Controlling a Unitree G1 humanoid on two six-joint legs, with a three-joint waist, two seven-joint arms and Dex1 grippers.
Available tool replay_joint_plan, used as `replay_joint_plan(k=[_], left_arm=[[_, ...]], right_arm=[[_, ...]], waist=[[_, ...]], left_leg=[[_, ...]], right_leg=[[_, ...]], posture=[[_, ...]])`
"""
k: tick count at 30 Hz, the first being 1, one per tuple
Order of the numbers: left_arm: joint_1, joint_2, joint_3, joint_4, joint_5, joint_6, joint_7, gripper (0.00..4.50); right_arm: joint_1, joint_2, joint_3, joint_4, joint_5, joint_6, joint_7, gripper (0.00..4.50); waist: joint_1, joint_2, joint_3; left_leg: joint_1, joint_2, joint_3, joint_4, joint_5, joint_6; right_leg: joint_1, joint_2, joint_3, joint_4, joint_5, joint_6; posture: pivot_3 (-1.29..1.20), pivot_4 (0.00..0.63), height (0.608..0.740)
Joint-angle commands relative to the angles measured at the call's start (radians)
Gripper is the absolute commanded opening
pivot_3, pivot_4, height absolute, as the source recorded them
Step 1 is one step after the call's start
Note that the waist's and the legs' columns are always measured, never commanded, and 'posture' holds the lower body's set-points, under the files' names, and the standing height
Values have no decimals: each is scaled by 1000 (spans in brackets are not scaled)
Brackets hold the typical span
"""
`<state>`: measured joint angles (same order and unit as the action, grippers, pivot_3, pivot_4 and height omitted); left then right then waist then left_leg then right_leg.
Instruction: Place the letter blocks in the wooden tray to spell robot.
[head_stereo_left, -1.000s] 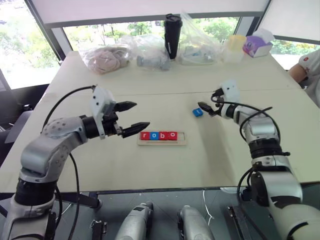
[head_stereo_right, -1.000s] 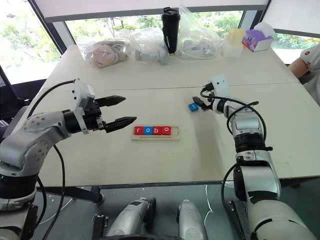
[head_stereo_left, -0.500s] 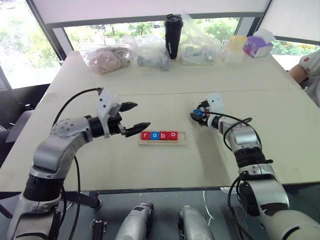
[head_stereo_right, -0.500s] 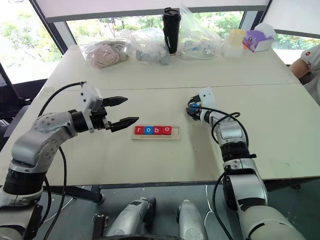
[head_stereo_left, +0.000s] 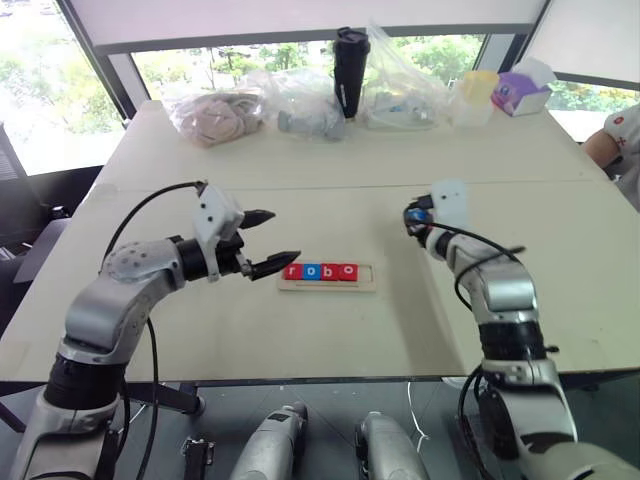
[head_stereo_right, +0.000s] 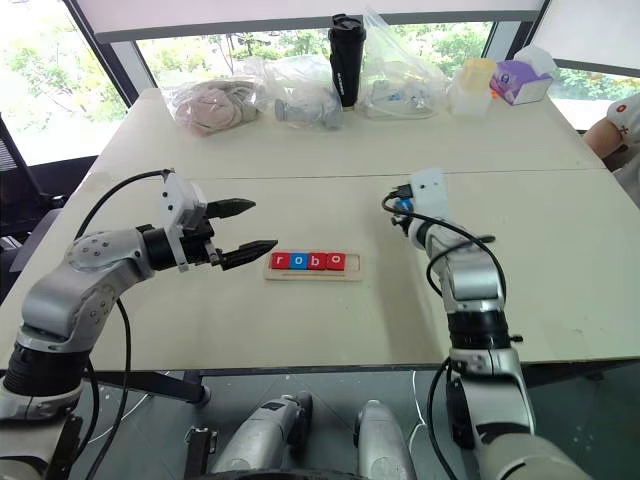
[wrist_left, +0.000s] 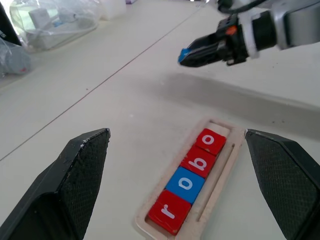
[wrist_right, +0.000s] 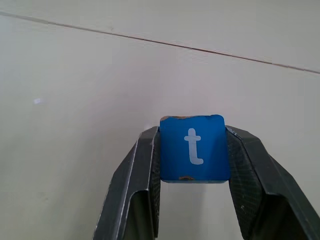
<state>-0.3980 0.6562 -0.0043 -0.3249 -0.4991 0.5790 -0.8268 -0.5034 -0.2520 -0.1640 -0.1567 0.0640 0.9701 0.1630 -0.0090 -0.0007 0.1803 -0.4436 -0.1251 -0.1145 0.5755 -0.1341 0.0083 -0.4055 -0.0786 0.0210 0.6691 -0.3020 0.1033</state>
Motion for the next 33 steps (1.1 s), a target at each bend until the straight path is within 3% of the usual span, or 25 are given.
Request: replay_joint_plan(k=[1,6,11,13,15,17,18,19,23,29,33], left_arm=[[-5,-3,-15,-29,10,-21,-11,4500],[-20,-24,-38,-8,18,-32,-27,4500],[-43,-41,-57,29,23,-44,-56,4500],[-53,-43,-59,47,26,-50,-69,4500],[-59,-46,-59,57,31,-53,-75,4500],[-59,-48,-56,63,36,-59,-78,4500],[-56,-48,-54,63,37,-60,-78,4500],[-53,-48,-52,61,37,-61,-77,4500],[-40,-41,-39,46,26,-52,-79,4500],[-31,46,-26,23,-26,-20,-191,4500],[-29,143,-46,12,-15,-28,-285,4500]], right_arm=[[51,73,-37,-273,5,225,-85,1187],[118,209,-9,-485,-1,413,-159,1187],[179,300,54,-542,12,501,-176,1187],[186,314,50,-541,13,525,-172,2234],[179,310,36,-534,12,534,-165,3000],[175,298,36,-528,11,542,-159,4122],[172,287,35,-525,8,538,-158,4466],[167,270,33,-523,5,525,-155,4466],[125,100,19,-477,35,317,-41,4466],[166,-333,-16,-301,280,-160,654,4466],[225,-493,46,-120,278,-360,872,4466]], waist=[[-5,0,0],[-5,1,-1],[-3,1,-1],[-3,1,-1],[-4,1,-1],[-4,1,-1],[-4,1,-1],[-5,1,-1],[-4,1,-1],[-5,0,0],[-5,0,0]], left_leg=[[0,0,0,0,0,0],[1,1,1,0,-1,-3],[1,1,0,0,-1,-3],[1,1,0,1,-1,-3],[1,0,1,0,-1,-3],[1,1,1,0,-1,-3],[1,1,1,0,-1,-3],[1,1,1,0,-1,-3],[1,1,1,1,-1,-3],[1,1,1,1,-1,1],[1,1,1,1,-2,4]], right_leg=[[0,0,0,0,0,0],[-1,0,1,2,-2,-5],[-3,0,0,0,-2,-5],[-2,0,0,-1,-1,-4],[-3,0,0,-1,-1,-4],[-2,0,0,-1,-1,-4],[-3,0,0,-1,-1,-3],[-2,0,0,-1,-1,-3],[-2,0,0,-2,-1,-3],[4,0,-2,-4,0,-1],[7,-1,-3,-6,0,0]], posture=[[0,150,740],[0,150,740],[0,150,740],[0,150,740],[0,150,740],[0,150,740],[0,150,740],[0,150,740],[0,150,740],[0,150,740],[0,150,740]])
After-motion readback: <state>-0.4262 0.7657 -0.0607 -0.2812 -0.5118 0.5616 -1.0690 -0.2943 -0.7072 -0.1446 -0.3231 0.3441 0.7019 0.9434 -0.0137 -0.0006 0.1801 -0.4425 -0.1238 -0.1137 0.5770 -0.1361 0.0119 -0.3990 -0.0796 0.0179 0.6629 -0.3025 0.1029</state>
